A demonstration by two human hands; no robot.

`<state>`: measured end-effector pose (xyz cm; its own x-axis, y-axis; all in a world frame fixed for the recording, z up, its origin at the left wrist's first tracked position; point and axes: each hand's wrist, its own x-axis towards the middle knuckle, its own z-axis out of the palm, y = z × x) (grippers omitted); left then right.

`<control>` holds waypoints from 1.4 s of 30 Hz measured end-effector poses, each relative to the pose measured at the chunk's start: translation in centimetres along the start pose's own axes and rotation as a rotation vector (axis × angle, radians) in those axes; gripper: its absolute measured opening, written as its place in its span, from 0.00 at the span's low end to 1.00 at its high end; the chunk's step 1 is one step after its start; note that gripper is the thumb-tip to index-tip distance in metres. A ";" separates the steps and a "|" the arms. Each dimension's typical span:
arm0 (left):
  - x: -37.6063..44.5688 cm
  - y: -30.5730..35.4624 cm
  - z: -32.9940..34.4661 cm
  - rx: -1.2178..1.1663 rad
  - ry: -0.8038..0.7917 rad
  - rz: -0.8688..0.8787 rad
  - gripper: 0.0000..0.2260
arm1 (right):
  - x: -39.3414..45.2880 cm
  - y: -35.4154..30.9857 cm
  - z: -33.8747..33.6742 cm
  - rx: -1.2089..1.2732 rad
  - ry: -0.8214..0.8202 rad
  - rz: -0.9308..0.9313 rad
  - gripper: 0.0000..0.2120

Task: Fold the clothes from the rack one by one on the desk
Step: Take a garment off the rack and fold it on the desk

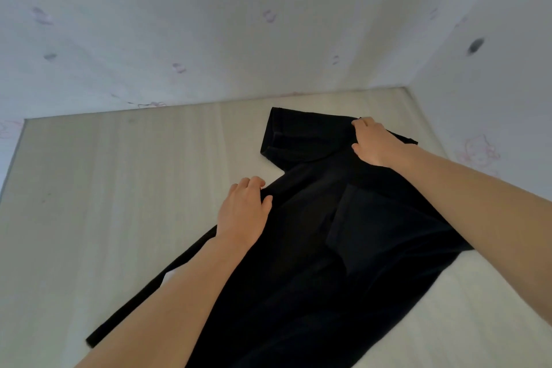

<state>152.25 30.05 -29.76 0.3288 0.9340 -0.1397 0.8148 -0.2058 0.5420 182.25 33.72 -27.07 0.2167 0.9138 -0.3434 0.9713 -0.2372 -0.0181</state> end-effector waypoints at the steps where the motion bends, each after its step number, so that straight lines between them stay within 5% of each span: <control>1: 0.7 0.3 0.4 -0.021 0.019 -0.015 0.16 | 0.8 0.4 0.2 0.034 0.013 0.025 0.26; 6: 3.0 1.5 1.8 -0.083 -0.035 -0.058 0.18 | 3.1 2.0 0.5 0.198 0.045 0.154 0.31; 12: 3.1 2.3 1.5 -0.137 -0.002 -0.085 0.06 | 2.6 3.9 -1.0 0.311 0.064 0.185 0.12; 20: -2.8 4.4 0.0 -0.042 0.196 0.231 0.03 | -5.2 7.3 -1.9 0.730 0.332 0.235 0.06; 23: -5.6 4.4 1.2 -0.007 0.008 0.300 0.12 | -9.3 8.5 -0.4 0.558 0.199 0.236 0.10; 27: -8.5 3.5 2.7 0.023 -0.291 0.318 0.25 | -12.9 9.8 2.0 0.356 -0.067 0.245 0.27; 33: -10.6 -0.1 -0.9 0.041 -0.136 0.181 0.23 | -15.3 3.9 2.2 0.286 0.112 -0.068 0.21; 42: -13.5 -8.0 -5.2 0.274 -0.126 -0.056 0.16 | -17.9 -8.6 4.6 0.092 0.013 -0.476 0.20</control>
<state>138.78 20.57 -27.90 0.3221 0.9060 -0.2745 0.9263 -0.2418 0.2889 169.58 17.87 -25.09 -0.2482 0.9317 -0.2654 0.9501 0.1808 -0.2541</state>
